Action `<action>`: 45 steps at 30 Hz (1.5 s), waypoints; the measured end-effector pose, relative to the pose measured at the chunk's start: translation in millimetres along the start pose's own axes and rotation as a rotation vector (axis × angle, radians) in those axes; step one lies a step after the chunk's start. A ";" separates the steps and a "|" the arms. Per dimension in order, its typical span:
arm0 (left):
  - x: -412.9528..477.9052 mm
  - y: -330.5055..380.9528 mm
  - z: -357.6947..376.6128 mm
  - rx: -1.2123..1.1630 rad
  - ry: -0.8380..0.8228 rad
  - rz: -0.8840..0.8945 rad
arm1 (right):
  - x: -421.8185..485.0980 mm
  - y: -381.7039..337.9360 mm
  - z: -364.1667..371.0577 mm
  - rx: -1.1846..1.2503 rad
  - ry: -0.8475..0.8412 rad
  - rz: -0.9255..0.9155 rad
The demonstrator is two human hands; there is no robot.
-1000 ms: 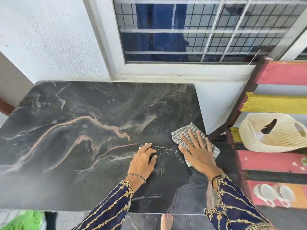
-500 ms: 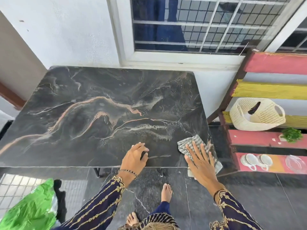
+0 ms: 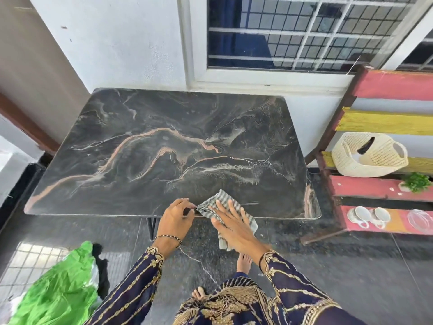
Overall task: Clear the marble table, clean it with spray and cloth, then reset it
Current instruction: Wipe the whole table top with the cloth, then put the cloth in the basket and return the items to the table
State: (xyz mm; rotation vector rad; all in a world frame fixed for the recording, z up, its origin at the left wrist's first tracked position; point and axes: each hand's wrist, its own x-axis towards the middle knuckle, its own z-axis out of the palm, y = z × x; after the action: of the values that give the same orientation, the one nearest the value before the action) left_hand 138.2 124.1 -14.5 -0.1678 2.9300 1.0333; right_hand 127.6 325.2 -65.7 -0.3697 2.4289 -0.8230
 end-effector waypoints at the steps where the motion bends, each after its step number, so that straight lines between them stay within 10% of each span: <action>1: -0.7 -3.3 -3.0 -0.001 0.016 -0.003 | 1.7 -6.9 1.0 0.121 -0.043 0.018; 10: 19.1 3.9 -18.2 -0.051 0.049 -0.008 | -11.1 -33.6 -51.9 1.173 0.048 0.221; 18: 64.1 86.2 22.8 -0.098 -0.064 0.123 | -18.8 27.3 -109.0 1.585 0.224 0.227; 34: 202.7 360.5 284.3 -0.175 -0.346 0.151 | -29.8 321.1 -324.2 1.867 0.542 0.375; 45: 233.4 452.3 411.8 -0.161 -0.529 0.111 | 15.6 508.8 -486.5 1.613 0.915 0.604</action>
State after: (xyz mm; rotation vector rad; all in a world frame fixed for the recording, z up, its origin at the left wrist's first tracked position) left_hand -147.2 710.9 -68.2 0.2339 2.4036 1.1196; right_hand -206.0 945.3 -66.9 1.4664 1.3973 -2.4678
